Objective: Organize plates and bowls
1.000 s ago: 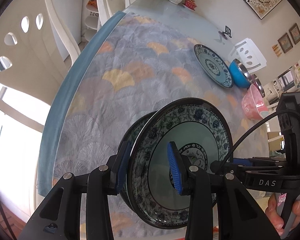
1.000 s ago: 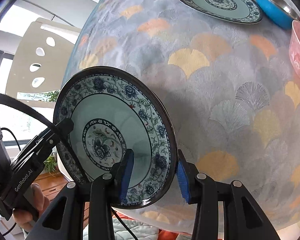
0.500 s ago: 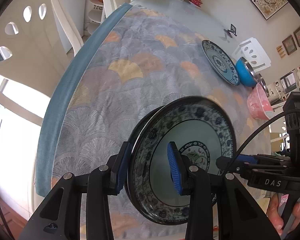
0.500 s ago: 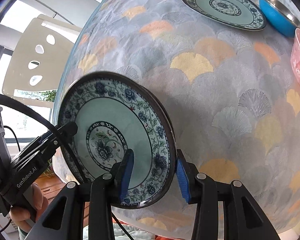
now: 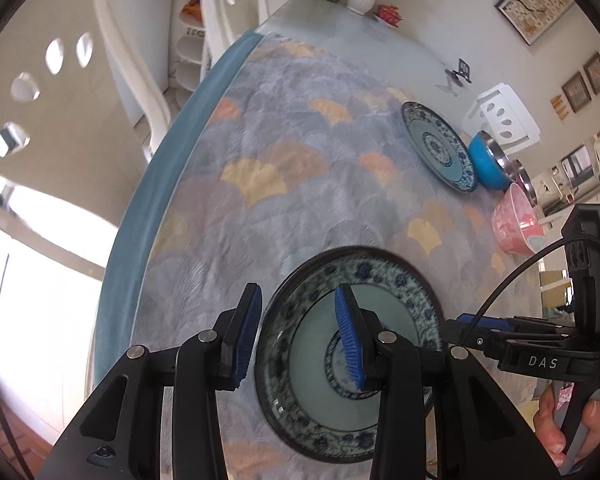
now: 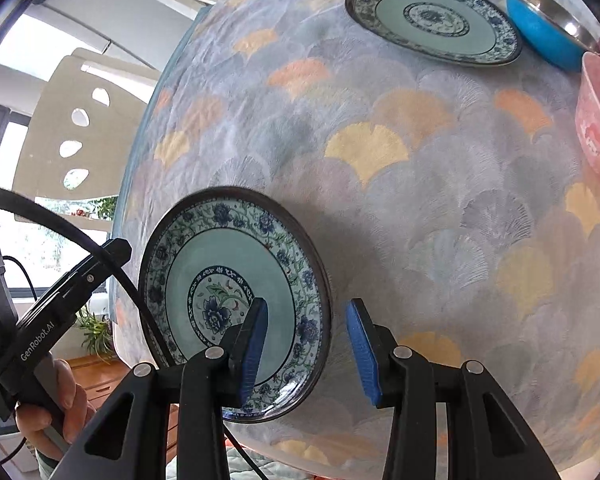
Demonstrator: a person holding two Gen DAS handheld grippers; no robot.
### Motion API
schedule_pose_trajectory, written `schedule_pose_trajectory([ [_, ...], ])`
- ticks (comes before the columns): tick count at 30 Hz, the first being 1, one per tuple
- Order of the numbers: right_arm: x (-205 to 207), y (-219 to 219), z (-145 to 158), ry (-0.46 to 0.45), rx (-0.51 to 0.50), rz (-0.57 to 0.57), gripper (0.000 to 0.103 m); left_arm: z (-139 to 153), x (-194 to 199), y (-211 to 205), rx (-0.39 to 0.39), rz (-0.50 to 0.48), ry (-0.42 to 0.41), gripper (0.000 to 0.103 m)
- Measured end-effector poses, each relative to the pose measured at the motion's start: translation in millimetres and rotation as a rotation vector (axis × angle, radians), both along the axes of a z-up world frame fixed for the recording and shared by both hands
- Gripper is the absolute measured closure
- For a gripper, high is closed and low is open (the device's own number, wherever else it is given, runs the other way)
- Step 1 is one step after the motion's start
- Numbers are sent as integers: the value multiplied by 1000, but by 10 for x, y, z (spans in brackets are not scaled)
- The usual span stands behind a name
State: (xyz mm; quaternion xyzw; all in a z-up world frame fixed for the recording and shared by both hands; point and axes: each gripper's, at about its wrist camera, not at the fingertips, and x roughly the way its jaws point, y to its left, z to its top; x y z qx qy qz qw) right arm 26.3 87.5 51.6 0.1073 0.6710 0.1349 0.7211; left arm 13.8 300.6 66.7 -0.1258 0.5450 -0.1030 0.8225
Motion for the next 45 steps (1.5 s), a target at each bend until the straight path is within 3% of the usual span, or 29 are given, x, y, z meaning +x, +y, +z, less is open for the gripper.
schedule_pose_trajectory([
  [6, 60, -152, 114, -24, 3, -43, 62, 198, 209, -327, 73, -117, -57, 69],
  [10, 82, -372, 325, -87, -43, -93, 62, 481, 372, -704, 246, -323, -124, 66],
  [13, 113, -535, 470, -156, -117, -137, 52, 666, 618, -1046, 389, -513, -153, 65],
  [16, 210, -695, 504, -170, -131, -187, 52, 652, 846, -1391, 547, -684, -204, 60],
  [18, 273, -766, 502, -169, -126, -218, 52, 566, 961, -1570, 578, -706, -234, 60],
  [22, 317, -860, 526, -197, -107, -287, 52, 351, 1085, -1748, 445, -653, -252, 60],
  [25, 334, -924, 538, -201, -99, -322, 52, 167, 1184, -1819, 386, -599, -206, 60],
  [29, 387, -1027, 559, -215, -114, -355, 52, 79, 1213, -1873, 348, -614, -167, 59],
  [30, 418, -1062, 559, -213, -105, -363, 52, 86, 1237, -1871, 334, -618, -159, 56],
  [32, 494, -1131, 549, -204, -78, -380, 51, 83, 1288, -1868, 310, -611, -151, 31],
  [33, 541, -1159, 542, -200, -69, -390, 50, 92, 1320, -1854, 292, -605, -153, 29],
  [38, 771, -1216, 500, -206, -58, -398, 48, 52, 1574, -1868, 216, -587, -118, 29],
  [45, 1136, -1228, 248, -142, -31, -401, 48, -35, 2102, -1827, 78, -533, -58, 31],
])
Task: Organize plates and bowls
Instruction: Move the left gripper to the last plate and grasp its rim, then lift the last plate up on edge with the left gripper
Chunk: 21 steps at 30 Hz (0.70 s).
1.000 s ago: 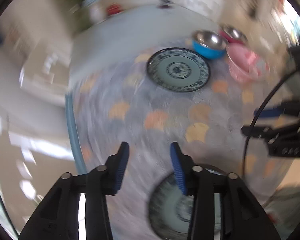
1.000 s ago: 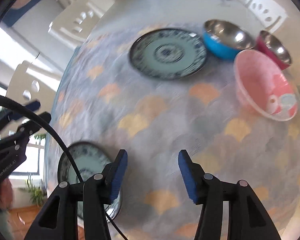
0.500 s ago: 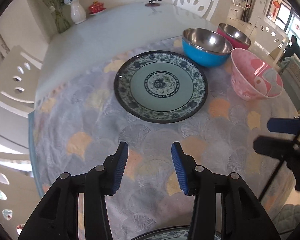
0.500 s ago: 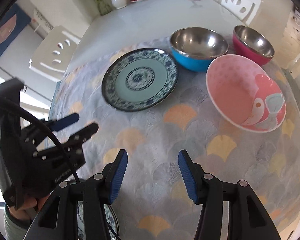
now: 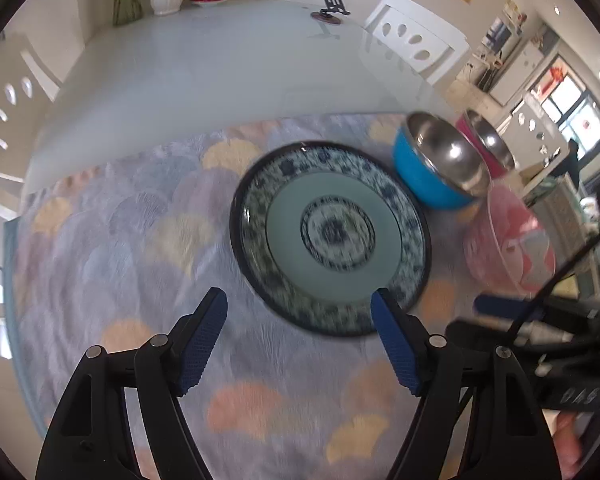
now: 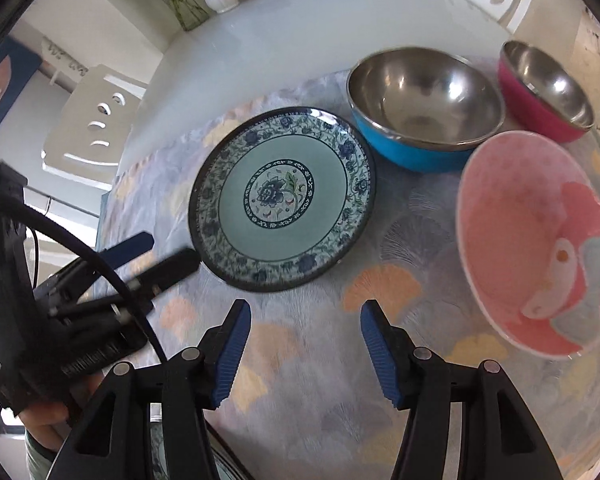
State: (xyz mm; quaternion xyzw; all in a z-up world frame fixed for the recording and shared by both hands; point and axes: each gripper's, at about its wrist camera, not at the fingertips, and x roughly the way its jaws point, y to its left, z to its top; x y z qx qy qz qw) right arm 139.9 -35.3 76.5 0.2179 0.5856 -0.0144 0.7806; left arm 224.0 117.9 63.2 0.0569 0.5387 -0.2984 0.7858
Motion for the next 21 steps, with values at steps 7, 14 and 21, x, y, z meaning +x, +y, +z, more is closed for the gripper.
schedule_pose_trajectory([
  [7, 197, -38, -265, 45, -3, -45, 48, -176, 448, -39, -41, 19, 49, 46],
  [14, 302, -88, -423, 39, -31, -88, 48, -430, 697, -68, -56, 27, 103, 74],
  [21, 364, -90, -462, -11, -69, -75, 49, -492, 822, -101, -109, 32, 119, 75],
])
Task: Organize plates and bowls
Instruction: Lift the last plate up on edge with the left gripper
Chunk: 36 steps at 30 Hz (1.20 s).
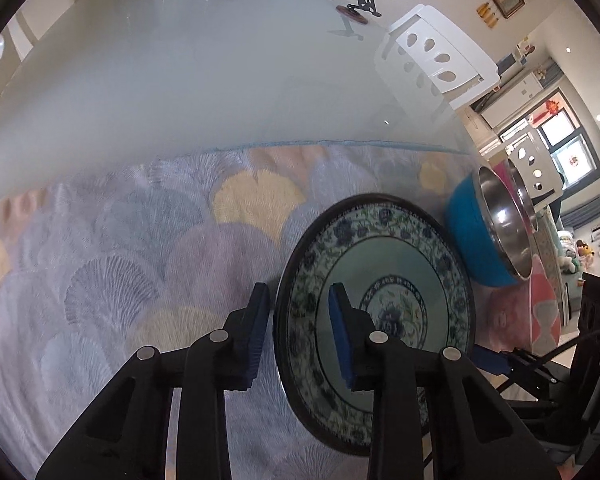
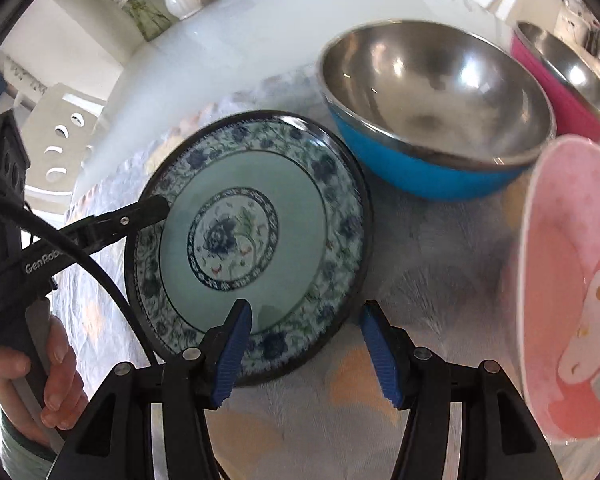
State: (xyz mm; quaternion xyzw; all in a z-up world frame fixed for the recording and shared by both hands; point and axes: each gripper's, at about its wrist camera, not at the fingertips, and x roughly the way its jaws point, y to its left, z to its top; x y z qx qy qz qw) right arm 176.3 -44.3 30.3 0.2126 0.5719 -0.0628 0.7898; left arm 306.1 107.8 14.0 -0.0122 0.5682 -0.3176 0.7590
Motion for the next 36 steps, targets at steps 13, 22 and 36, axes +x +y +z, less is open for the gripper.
schedule_pose_trajectory([
  [13, 55, -26, -28, -42, -87, 47, 62, 71, -115, 30, 1, 6, -55, 77],
  [22, 37, 79, 156, -89, -119, 157, 62, 385, -359, 364, -35, 115, -76, 77],
  [36, -746, 432, 1018, -242, -143, 279, 62, 1233, -1535, 1040, -145, 305, -133, 77],
])
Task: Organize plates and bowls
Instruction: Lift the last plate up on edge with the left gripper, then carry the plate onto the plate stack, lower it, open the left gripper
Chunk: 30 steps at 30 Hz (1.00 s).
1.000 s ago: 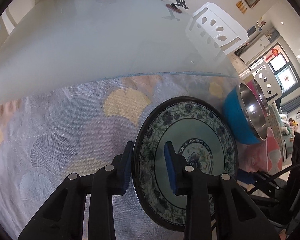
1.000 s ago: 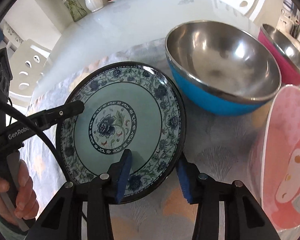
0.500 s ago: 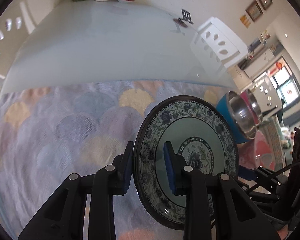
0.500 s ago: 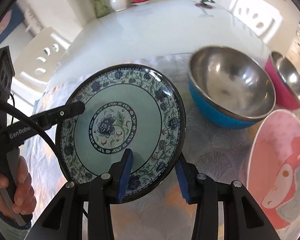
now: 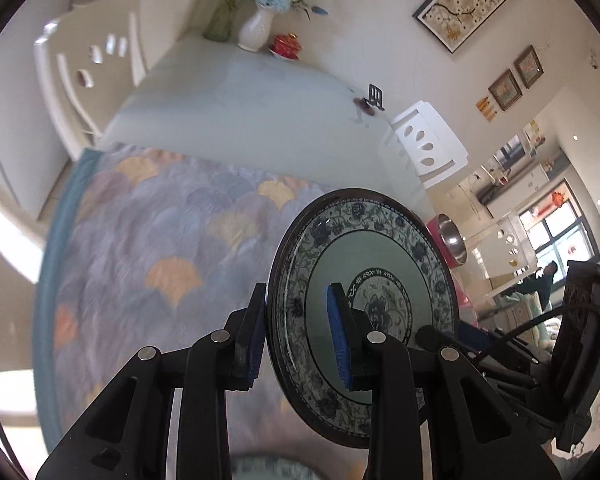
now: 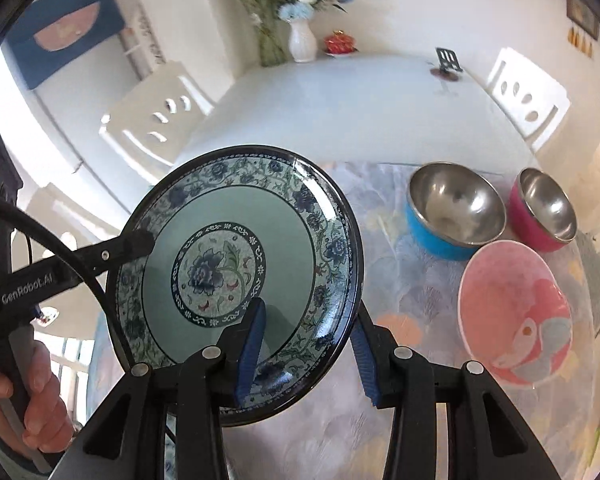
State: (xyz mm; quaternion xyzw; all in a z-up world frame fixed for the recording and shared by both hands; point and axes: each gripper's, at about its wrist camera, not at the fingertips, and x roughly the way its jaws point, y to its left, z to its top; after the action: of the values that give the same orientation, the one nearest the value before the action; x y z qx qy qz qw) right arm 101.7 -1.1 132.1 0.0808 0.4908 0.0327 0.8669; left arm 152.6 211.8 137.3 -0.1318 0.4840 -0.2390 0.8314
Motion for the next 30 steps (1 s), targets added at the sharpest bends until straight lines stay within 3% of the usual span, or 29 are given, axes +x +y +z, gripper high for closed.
schedule_pose_trajectory([
  [15, -784, 579, -4, 56, 33, 153, 62, -38, -1093, 629, -12, 121, 56, 77],
  [20, -950, 769, -155, 97, 18, 211, 61, -237, -1346, 817, -29, 175, 110, 77],
  [30, -1102, 1087, -553, 210, -19, 315, 61, -693, -1663, 1048, 18, 242, 216, 77],
])
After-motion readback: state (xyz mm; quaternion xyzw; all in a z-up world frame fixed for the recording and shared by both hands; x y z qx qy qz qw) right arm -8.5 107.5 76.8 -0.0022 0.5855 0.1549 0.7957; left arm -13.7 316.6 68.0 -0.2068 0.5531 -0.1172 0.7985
